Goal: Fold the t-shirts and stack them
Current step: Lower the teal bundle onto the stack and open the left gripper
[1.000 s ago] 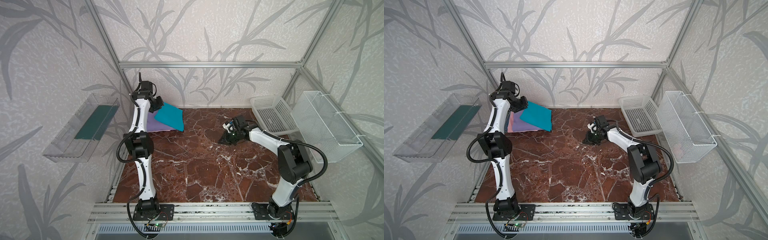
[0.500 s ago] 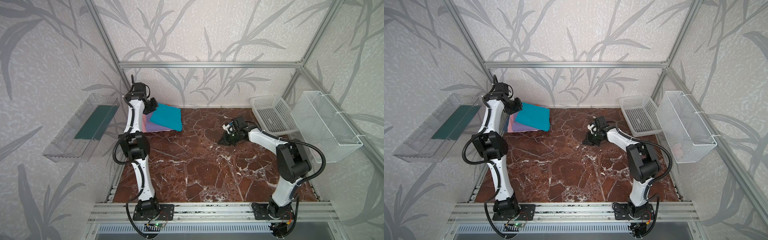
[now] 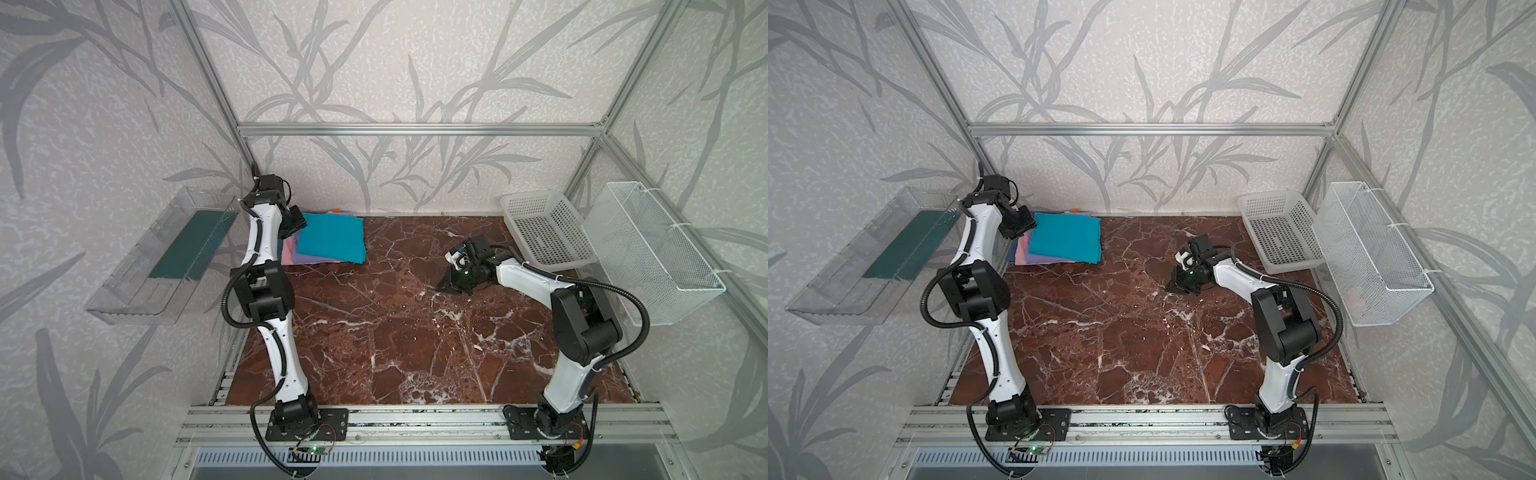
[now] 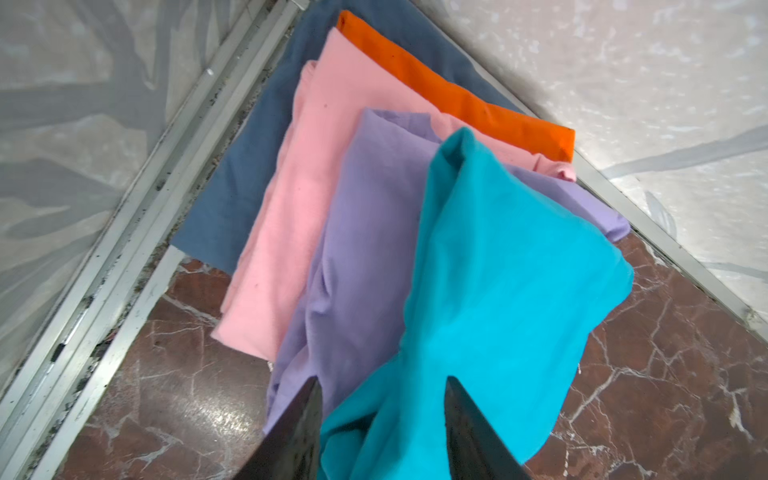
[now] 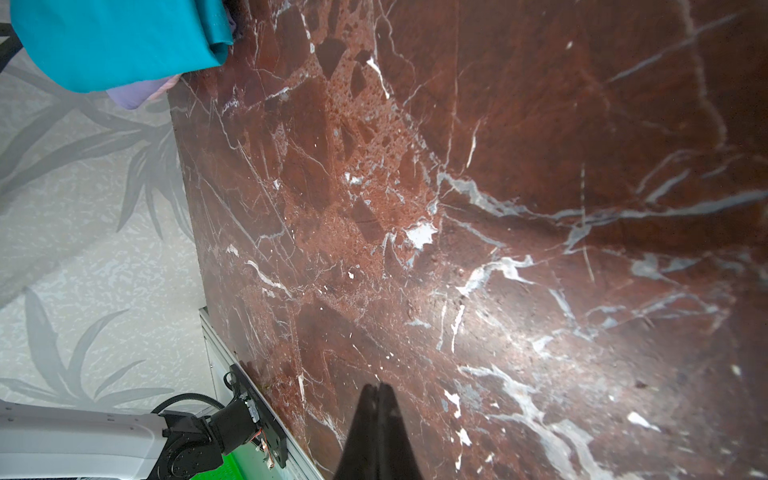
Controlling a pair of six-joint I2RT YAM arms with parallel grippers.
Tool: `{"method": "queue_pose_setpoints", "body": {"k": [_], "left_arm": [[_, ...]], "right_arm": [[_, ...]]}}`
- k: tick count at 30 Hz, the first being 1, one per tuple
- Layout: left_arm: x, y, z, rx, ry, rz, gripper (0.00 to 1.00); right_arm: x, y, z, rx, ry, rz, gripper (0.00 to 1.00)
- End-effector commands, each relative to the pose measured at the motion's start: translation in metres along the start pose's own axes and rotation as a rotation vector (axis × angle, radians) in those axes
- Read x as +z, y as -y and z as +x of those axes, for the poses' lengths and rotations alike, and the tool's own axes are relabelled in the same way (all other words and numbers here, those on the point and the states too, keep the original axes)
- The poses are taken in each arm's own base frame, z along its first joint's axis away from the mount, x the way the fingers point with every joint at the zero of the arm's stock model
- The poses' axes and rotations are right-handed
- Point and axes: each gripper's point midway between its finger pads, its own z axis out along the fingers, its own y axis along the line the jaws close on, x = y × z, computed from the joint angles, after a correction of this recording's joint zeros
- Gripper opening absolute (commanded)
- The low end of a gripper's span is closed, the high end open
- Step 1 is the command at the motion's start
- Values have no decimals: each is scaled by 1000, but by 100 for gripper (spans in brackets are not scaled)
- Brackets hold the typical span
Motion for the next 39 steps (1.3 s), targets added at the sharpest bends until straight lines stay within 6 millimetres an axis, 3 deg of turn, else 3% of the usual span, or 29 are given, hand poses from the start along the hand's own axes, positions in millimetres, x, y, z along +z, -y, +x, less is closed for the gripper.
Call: {"method": "queue_pose_setpoints", "body": {"k": [1, 5, 8, 10, 13, 19, 25, 32, 39], "left_arm": [[-26, -3, -2, 7, 34, -54, 45], [-39, 18, 4, 37, 50, -1, 12], [-36, 43, 11, 47, 39, 92, 1], [-29, 54, 17, 47, 17, 132, 0], [-11, 52, 23, 37, -20, 124, 0], [30, 27, 32, -1, -60, 61, 0], [55, -20, 38, -116, -108, -52, 0], [47, -11, 36, -114, -96, -15, 0], [-5, 23, 31, -44, -28, 29, 0]], "right_arm": [[-1, -2, 4, -8, -3, -7, 1], [0, -2, 4, -6, -3, -10, 1], [1, -2, 5, -1, -7, -17, 1], [2, -3, 5, -3, -7, -18, 1], [3, -1, 7, -1, -14, -15, 1], [5, 7, 15, 9, -29, 2, 1], [6, 9, 15, 16, -32, 7, 1], [6, 4, 11, 21, -27, -10, 1], [-17, -17, -2, -68, 19, -2, 2]]}}
